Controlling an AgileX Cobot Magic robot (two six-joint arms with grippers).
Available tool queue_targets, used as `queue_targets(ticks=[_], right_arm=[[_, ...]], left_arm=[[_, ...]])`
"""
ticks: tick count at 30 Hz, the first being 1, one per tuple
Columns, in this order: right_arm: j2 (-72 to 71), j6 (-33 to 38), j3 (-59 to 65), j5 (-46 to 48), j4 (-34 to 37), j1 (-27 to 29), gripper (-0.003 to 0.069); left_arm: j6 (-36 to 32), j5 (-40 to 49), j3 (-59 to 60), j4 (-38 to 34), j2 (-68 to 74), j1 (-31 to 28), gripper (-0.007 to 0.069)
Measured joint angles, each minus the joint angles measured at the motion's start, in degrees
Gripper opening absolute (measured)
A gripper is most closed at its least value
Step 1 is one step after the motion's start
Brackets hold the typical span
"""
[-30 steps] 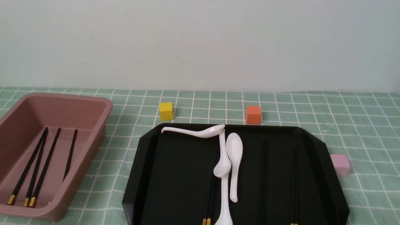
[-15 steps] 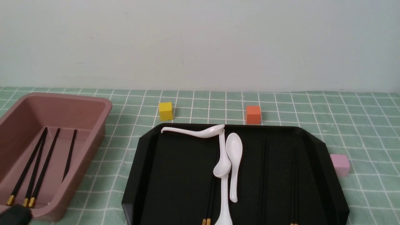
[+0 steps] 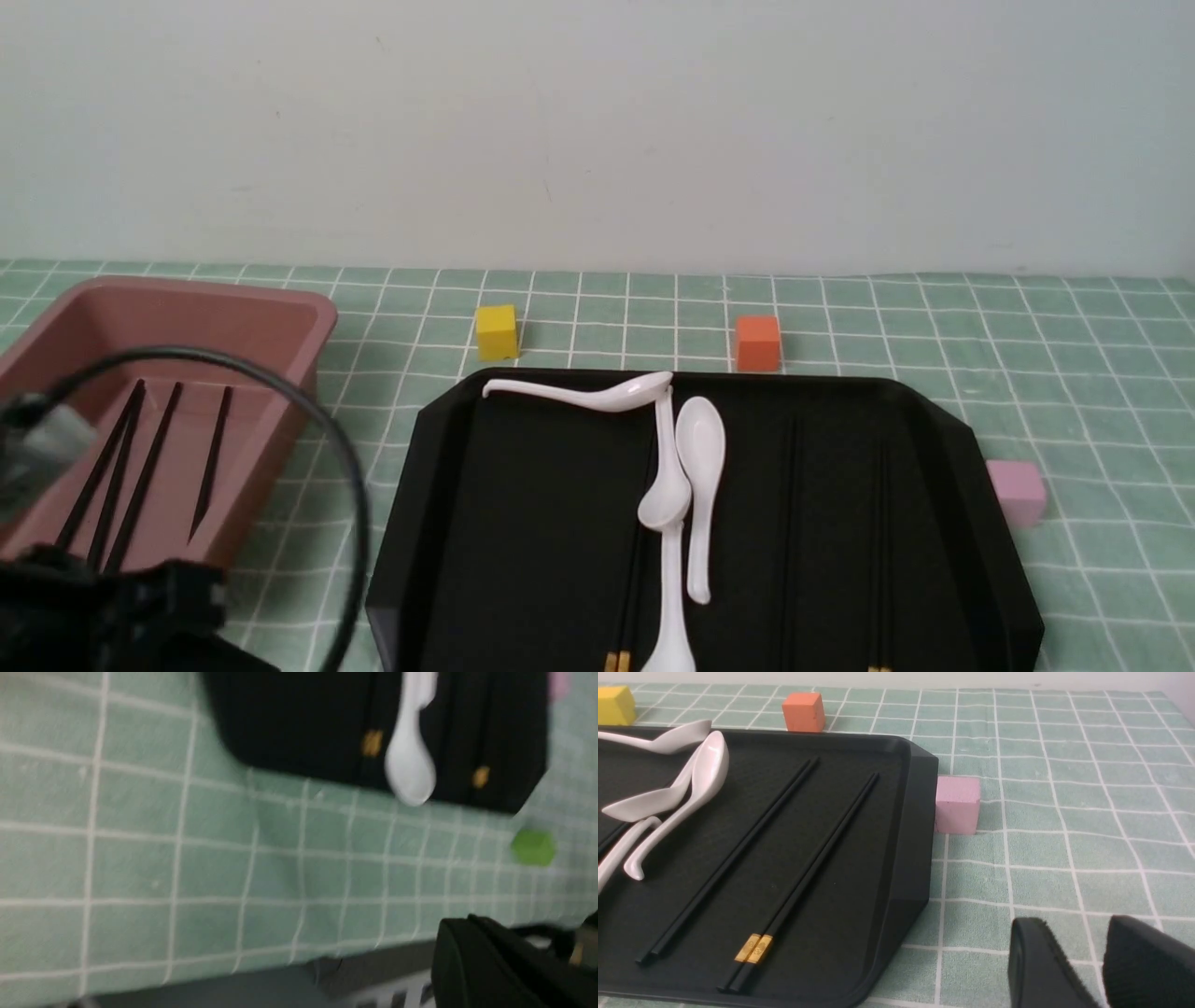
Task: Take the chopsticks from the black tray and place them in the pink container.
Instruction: 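Reach over to the black tray and grasp a pair of chopsticks with the left gripper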
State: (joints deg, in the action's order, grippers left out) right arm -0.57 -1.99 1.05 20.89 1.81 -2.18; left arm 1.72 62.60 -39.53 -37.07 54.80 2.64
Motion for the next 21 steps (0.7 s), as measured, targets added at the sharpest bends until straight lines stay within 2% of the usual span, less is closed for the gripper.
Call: queue_targets(ticks=[4, 8, 14, 21], right_arm=[[0.0, 0.05, 0.0, 0.0, 0.0, 0.0, 0.024], [0.0, 0.05, 0.0, 0.0, 0.0, 0.0, 0.024], [0.0, 0.05, 0.0, 0.0, 0.0, 0.0, 0.024], [0.0, 0.05, 0.0, 0.0, 0.0, 0.0, 0.024]], left_arm=[[-3.69, 3.01, -6.15, -0.94, 12.41, 1.11, -0.0013], [-1.15, 1.47, -11.55, 0.28, 17.98, 7.61, -0.0013], [15.03, -4.76, -21.03, 14.48, 26.84, 25.32, -0.0013], [32.56, -6.91, -30.24, 29.7, 37.53, 35.74, -0.0002]])
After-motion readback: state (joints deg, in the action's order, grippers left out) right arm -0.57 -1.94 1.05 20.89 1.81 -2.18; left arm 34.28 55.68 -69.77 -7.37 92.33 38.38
